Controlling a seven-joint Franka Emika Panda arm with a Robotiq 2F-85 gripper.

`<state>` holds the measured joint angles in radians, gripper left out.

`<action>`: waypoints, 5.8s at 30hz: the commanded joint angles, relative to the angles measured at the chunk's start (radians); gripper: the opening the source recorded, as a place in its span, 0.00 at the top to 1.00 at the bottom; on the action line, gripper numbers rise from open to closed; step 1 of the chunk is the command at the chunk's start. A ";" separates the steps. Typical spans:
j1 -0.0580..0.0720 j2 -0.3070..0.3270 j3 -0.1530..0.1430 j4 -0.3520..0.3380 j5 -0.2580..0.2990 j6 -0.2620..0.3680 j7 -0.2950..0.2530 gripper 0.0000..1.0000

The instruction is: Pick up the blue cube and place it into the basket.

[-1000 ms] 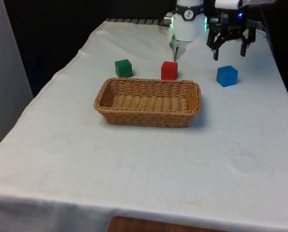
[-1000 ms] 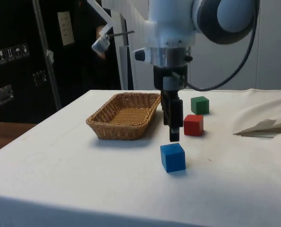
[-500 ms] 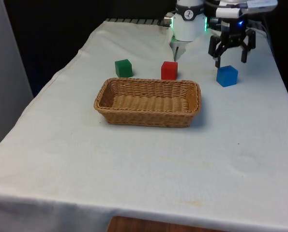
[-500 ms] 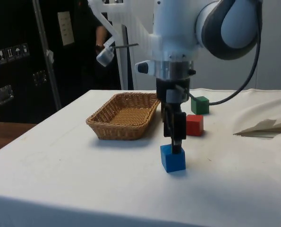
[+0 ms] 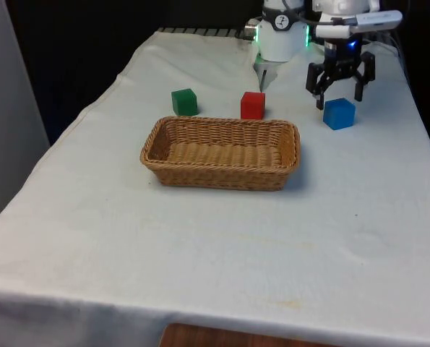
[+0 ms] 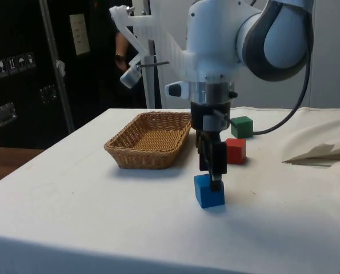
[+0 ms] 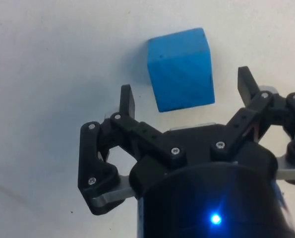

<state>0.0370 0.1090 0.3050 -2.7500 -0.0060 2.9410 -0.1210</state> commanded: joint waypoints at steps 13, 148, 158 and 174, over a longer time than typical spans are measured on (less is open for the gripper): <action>0.006 0.065 -0.026 -0.003 -0.016 0.084 -0.021 0.00; -0.019 -0.060 -0.342 0.423 0.023 -0.327 -0.158 1.00; -0.025 -0.027 -0.386 0.435 0.056 -0.318 -0.205 1.00; -0.041 0.090 -0.442 0.485 0.121 -0.267 -0.281 1.00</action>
<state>0.0030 0.1920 -0.1440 -2.2690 0.0930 2.6660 -0.3840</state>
